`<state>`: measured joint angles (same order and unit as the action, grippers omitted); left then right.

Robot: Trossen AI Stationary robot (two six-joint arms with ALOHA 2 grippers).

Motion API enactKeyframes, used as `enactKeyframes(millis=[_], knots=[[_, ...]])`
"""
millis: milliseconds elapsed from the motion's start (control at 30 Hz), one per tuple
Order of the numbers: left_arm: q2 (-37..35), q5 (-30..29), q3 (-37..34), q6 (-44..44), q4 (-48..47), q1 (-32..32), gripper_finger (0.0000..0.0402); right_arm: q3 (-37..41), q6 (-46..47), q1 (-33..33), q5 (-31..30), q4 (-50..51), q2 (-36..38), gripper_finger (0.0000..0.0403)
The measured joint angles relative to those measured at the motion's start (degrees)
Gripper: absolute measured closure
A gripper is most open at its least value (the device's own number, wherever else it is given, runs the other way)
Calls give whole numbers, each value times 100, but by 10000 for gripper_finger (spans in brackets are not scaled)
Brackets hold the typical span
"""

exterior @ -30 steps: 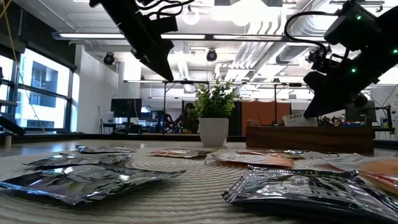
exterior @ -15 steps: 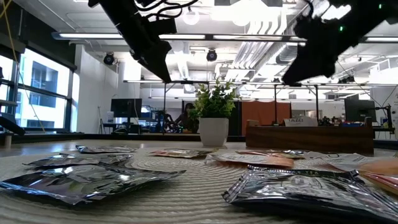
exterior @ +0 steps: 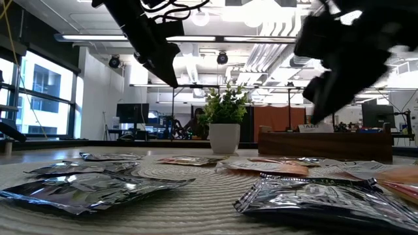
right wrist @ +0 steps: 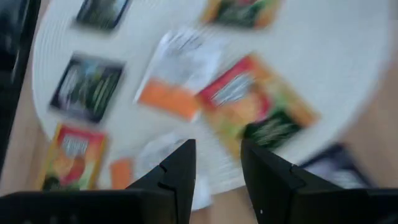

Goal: Pick & Place Tea
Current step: Put the white tea bag into the middle section of the wooden organizer

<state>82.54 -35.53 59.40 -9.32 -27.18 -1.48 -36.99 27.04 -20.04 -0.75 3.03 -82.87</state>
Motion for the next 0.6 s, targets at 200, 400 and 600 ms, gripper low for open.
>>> enactKeyframes(millis=[200,400,600], knots=[[0,39,0,-2,0,0,273,-22,-4,-419,-80,-432,-727,279],[0,37,0,-2,2,0,273,-22,-15,-480,-484,-514,-1184,279],[0,37,0,-2,1,0,273,-24,-41,-476,-477,-503,-1322,301]])
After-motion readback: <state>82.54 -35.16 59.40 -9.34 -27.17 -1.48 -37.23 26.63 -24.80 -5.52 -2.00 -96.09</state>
